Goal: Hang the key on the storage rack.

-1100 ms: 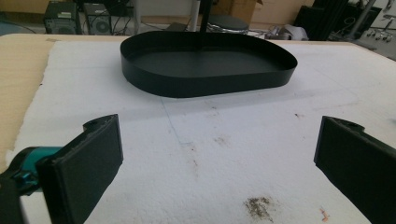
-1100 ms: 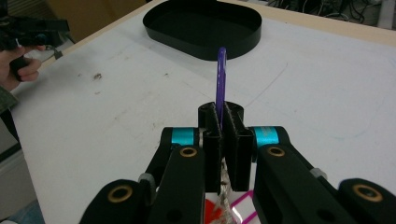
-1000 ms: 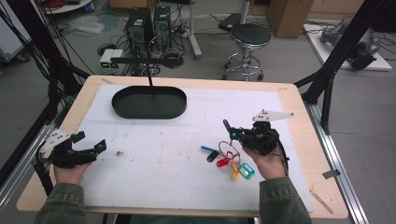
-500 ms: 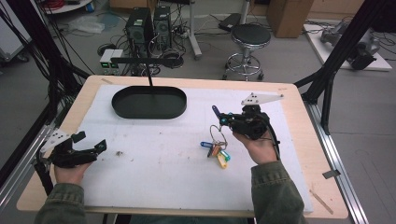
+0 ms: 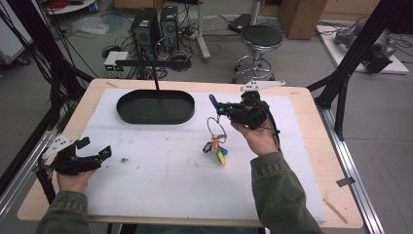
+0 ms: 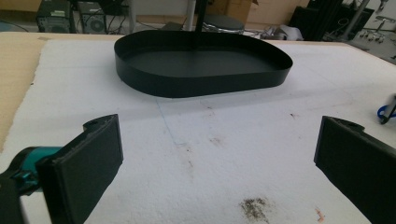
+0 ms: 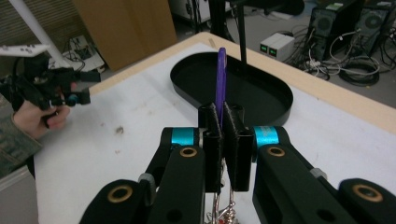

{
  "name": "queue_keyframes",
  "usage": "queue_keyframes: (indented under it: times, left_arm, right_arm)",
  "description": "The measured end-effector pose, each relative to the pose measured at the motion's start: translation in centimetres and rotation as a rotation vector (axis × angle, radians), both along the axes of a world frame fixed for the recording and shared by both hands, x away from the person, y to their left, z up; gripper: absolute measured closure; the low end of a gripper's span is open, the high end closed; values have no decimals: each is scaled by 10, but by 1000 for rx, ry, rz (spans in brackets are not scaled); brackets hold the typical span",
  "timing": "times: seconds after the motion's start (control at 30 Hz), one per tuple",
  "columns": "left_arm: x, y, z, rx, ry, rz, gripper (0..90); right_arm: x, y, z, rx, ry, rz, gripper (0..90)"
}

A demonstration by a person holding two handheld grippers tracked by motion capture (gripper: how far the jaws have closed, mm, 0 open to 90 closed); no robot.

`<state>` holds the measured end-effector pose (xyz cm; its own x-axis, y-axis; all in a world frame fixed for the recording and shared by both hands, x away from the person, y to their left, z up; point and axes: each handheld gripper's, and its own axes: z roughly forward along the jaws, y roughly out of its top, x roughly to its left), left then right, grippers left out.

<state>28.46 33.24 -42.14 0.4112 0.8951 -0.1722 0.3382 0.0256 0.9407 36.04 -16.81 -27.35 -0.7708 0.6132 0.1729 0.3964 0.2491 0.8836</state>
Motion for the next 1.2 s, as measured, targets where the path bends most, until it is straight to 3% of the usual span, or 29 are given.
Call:
queue_keyframes:
  times: [0.37,0.7,0.97,1.2]
  left_arm:
    - [1,1,0,-13,2,-4,17]
    - [3,2,-1,-22,9,5,17]
    - [3,3,-1,-31,12,3,17]
    - [2,4,-1,-37,9,5,17]
  right_arm:
    - [29,24,27,29,-14,32,866]
    - [50,41,32,28,2,52,865]
    - [68,60,46,24,6,80,865]
    - [85,80,67,-3,-33,100,865]
